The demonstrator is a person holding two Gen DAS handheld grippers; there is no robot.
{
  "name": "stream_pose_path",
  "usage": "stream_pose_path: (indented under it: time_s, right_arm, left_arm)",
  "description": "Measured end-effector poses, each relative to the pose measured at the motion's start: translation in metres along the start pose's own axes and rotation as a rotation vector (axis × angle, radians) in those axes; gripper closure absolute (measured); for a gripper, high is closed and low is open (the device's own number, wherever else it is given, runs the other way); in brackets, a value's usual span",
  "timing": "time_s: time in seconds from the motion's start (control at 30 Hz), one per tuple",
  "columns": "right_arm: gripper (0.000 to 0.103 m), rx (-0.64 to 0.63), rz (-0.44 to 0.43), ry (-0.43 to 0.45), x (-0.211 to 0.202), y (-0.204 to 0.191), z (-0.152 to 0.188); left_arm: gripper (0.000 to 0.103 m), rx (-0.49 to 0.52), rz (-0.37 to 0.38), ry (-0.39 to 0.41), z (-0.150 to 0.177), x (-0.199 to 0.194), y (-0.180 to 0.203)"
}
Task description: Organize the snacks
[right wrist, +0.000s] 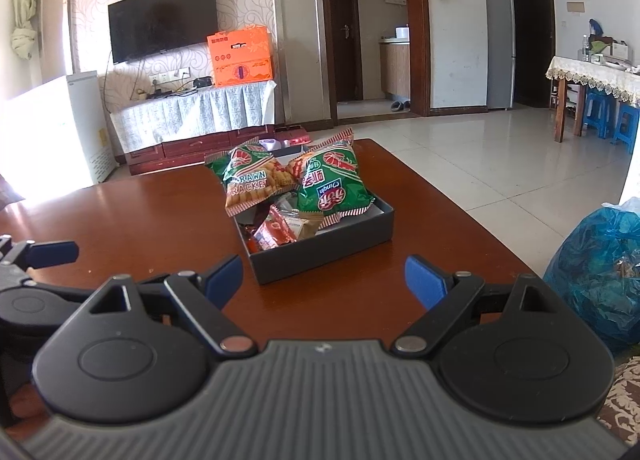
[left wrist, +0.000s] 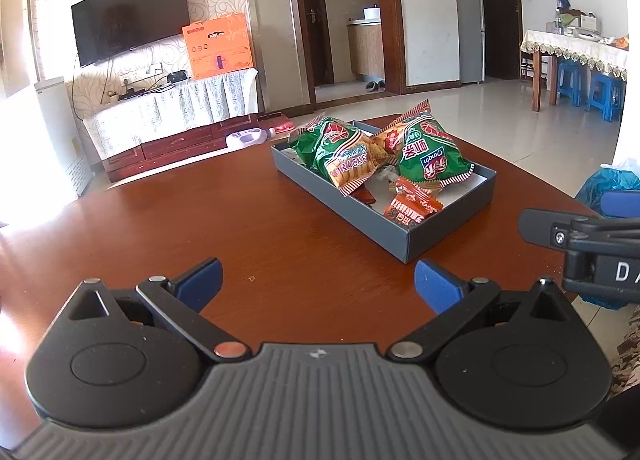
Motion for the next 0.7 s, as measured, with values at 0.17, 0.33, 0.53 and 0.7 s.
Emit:
stream_pose_path:
  time_s: [0.17, 0.33, 0.53, 0.7]
  right_arm:
    - [0.013, 0.023, -0.008, -0.001, -0.0005, 0.0032, 0.0000]
    - [0.013, 0.041, -0.016, -0.006, 0.0006, 0.0065, 0.0000]
    - [0.013, 0.048, -0.018, -0.008, 0.0012, 0.0076, 0.0006]
    - [0.013, 0.046, -0.021, -0.012, 0.0022, 0.0073, 0.0007]
  left_arm:
    - [0.000, 0.004, 0.004, 0.004, -0.0003, -0.0017, 0.0017]
    - [0.000, 0.002, 0.002, 0.001, -0.0001, -0.0012, 0.0019]
    - [0.000, 0.002, 0.002, 0.000, -0.0001, -0.0013, 0.0012]
    - [0.000, 0.007, 0.002, -0.001, 0.0003, -0.0016, 0.0015]
Point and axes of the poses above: each gripper's, at about its wrist camera, not at the fingertips, and x roughly the way its jaws point, y to its right, z to its underside, the point moved 9 cm from there along x, roughly the way its jaws point, and after that the axes turned 6 degrees about -z, right-handed, at the moved point
